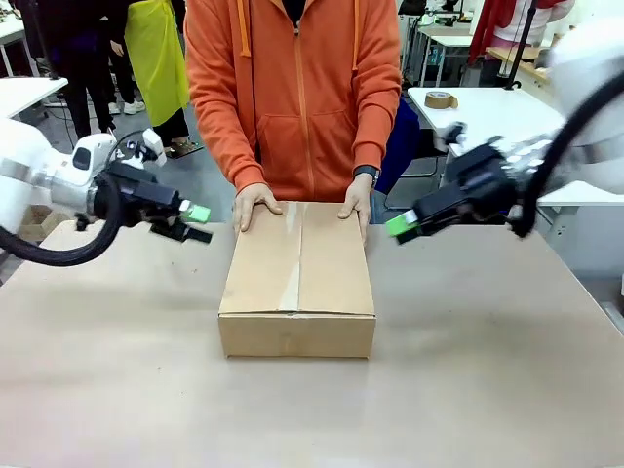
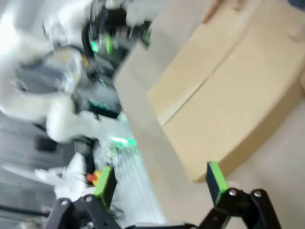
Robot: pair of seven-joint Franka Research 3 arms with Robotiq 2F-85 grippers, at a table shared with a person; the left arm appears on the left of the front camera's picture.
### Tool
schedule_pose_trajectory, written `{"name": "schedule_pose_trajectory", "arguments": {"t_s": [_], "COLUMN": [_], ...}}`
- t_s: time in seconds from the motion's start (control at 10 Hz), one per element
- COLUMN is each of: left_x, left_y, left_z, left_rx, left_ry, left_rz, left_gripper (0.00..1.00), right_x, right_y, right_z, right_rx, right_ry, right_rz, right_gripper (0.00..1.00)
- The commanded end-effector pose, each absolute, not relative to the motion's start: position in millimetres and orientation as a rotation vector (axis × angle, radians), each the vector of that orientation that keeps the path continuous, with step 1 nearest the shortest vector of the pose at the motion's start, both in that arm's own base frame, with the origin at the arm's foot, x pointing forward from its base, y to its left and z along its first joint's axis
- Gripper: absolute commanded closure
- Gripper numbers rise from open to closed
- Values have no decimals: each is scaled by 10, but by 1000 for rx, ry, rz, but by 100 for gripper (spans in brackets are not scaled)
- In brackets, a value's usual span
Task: Pack the gift set into the box.
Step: Press and hold the closed box until the human finishes sealing it.
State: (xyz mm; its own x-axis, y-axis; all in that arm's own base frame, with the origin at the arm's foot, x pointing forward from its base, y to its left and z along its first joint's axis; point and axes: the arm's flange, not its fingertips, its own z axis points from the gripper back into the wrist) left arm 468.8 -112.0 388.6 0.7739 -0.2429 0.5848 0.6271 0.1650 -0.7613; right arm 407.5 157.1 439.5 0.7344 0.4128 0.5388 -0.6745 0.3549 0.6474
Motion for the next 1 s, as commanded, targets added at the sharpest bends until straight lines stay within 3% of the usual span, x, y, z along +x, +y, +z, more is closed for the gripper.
{"name": "schedule_pose_trajectory", "arguments": {"t_s": [0.0,0.1,0.2,0.5,0.6,0.7,0.8,0.9], "left_x": [4811,4839,4883,4917,4932,4895,4896,4910], "left_y": [-1469,-1551,-1640,-1823,-1766,-1816,-1819,-1857], "left_z": [3818,3772,3709,3573,3683,3655,3603,3534], "left_rx": [-1173,-1083,-1053,-953,-1118,-992,-1009,-898], "left_ry": [-903,-1101,-1173,-1152,-1016,-1072,-1073,-1152], "left_rz": [-996,-1104,-1179,-1296,-1150,-1266,-1266,-1326], "left_gripper": [0,0,0,0,0,0,0,0], "right_x": [4477,4567,4644,4880,4778,4778,4882,4939], "right_y": [1927,2019,2175,2358,2264,2264,2299,2309], "right_z": [4183,4113,4030,3969,4142,4142,4110,3995], "right_rx": [793,814,828,755,712,712,702,813], "right_ry": [-661,-817,-950,-1054,-845,-845,-958,-1025], "right_rz": [1174,1300,1368,1348,1255,1255,1298,1313], "right_gripper": [0,0,0,0,0,0,0,0]}}
